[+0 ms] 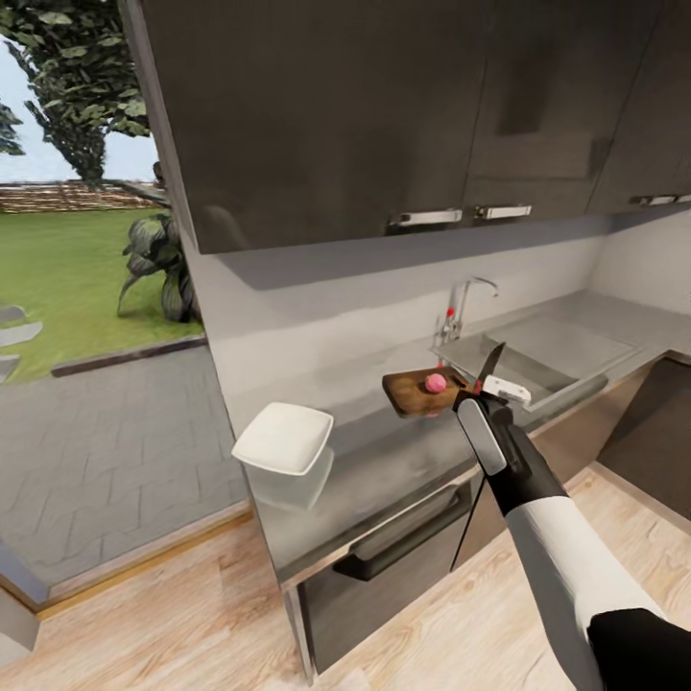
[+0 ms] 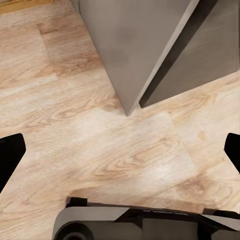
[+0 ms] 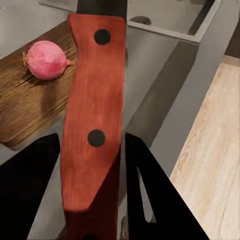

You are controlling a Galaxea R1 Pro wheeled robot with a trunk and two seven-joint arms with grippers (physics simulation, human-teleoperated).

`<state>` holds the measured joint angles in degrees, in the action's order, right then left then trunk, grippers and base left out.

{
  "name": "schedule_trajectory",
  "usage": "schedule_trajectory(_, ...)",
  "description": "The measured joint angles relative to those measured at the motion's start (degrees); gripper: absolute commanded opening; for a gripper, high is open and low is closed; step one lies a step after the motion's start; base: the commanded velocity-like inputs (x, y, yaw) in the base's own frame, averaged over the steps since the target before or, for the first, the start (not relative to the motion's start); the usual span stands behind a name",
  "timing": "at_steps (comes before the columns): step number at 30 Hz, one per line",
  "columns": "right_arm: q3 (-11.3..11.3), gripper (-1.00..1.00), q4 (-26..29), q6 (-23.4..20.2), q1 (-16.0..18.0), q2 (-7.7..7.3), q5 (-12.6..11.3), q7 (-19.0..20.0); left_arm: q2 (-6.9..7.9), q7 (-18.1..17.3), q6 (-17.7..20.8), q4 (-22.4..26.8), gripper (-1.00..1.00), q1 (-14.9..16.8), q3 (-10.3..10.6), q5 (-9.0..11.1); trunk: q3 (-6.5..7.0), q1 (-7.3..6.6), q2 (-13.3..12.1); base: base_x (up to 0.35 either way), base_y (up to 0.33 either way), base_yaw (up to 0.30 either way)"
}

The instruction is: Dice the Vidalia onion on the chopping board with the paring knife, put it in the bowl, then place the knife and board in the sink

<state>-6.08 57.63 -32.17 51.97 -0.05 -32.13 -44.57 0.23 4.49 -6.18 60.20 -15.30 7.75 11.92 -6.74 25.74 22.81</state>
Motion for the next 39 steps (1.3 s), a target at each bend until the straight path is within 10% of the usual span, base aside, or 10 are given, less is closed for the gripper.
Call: schedule_trajectory(39,-0.6,-1.0,1.5,-0.3,-0.1,0.26,0.2,0.0,0.0,0.1,-0.1,0.0,1.0,0.0,0.0,-0.1,3.49,0.0,0.0,0.0,-0.155,0.106)
